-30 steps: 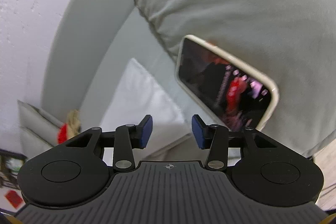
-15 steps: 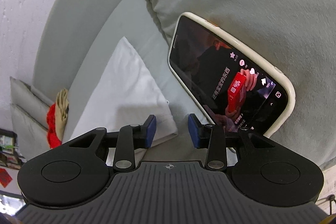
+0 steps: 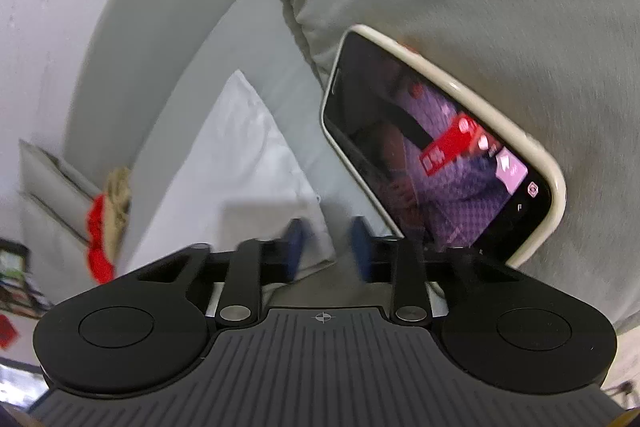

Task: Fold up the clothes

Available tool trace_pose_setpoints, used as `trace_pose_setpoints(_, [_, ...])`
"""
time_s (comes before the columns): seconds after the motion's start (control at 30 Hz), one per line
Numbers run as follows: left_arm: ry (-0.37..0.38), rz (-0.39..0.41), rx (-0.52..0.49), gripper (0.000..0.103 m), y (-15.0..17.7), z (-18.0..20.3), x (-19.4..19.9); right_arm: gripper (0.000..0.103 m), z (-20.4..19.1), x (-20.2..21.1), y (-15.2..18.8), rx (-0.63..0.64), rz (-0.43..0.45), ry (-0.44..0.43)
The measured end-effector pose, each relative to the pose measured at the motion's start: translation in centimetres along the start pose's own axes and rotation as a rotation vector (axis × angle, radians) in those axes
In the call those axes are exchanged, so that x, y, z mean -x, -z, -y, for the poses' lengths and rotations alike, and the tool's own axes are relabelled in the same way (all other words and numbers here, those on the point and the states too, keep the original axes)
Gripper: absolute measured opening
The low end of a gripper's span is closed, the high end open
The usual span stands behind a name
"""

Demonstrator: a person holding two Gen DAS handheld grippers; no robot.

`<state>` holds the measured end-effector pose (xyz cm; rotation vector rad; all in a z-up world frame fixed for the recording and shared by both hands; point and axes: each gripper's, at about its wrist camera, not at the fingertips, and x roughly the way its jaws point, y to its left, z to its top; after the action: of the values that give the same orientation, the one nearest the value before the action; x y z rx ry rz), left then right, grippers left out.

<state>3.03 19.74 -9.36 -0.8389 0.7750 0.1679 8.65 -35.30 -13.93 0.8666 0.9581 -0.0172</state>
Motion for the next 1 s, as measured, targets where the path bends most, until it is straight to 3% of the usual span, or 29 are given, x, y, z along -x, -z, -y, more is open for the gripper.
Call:
trace_pose_setpoints(0.17, [0.021,-0.005,0.005,0.004,-1.2,0.9,1.5,0.003,-1.2,0.8,-0.2,-0.004,0.039,-0.018])
trace_pose_setpoints(0.37, [0.101,-0.062,0.077,0.004,-4.4,1.9,2.7,0.002,-1.0,2.7,-1.8,-0.188,0.029,-0.154])
trace_pose_setpoints(0.53, [0.127,-0.145,0.144,0.004,-6.8,2.7,3.0,0.002,-2.1,4.5,-3.9,-0.300,0.021,-0.168])
trace_pose_setpoints(0.63, [0.047,-0.213,0.121,0.004,-7.3,2.7,2.1,0.002,-2.2,5.0,-4.5,-0.319,0.012,-0.131])
trace_pose_setpoints(0.77, [-0.105,-0.286,0.026,0.004,-6.2,2.1,-0.1,0.002,-2.0,4.2,-4.1,-0.234,-0.023,0.016])
trace_pose_setpoints(0.9, [-0.229,-0.290,-0.107,0.008,-4.3,2.1,-1.5,0.002,-1.8,3.1,-2.9,-0.104,-0.027,0.202])
trace_pose_setpoints(1.0, [-0.335,-0.245,-0.195,0.024,-3.2,2.7,-1.0,0.012,-1.1,3.0,-2.4,-0.076,-0.021,0.224])
